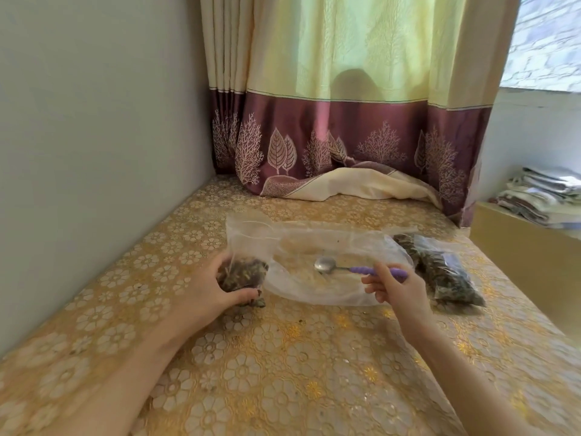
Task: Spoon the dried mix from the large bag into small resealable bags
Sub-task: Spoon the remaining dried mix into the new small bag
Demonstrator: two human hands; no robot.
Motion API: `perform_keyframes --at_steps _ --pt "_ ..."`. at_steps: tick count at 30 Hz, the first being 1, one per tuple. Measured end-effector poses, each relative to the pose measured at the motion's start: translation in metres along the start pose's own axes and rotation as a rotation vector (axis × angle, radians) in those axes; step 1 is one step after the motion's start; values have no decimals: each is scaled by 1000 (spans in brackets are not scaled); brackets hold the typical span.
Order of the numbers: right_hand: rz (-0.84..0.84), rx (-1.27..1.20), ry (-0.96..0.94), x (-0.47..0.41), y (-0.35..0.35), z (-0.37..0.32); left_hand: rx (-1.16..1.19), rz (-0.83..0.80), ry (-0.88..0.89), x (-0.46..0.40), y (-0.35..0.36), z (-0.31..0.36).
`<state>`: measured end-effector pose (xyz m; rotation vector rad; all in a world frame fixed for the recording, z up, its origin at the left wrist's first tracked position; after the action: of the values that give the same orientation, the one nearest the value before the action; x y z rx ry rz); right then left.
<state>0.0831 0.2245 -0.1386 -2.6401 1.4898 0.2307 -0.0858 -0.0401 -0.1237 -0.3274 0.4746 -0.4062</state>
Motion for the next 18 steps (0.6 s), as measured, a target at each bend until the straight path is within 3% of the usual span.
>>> perform_keyframes --at_steps 4,9,12,14,18 --pt "102 364 -235 5 -4 -8 -33 -104 4 2 24 14" --pt "48 696 -289 5 5 4 28 -178 -55 4 62 34" --pt "96 558 -414 15 4 -16 83 -180 -76 10 87 36" --pt "14 381 -445 25 9 -24 78 -180 -60 13 99 36" --pt "-255 217 -246 38 33 -11 125 -251 -100 14 106 29"
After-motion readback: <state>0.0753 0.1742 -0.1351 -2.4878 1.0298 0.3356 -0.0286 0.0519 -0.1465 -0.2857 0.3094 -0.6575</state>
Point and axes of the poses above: each hand's wrist, its own x-axis away from the middle knuckle, its own y-axis out of the palm, z = x × y, the point moved 8 cm from there along -x, towards the middle knuckle, and after that the axes turned 10 degrees about z, right-handed, at the moved point
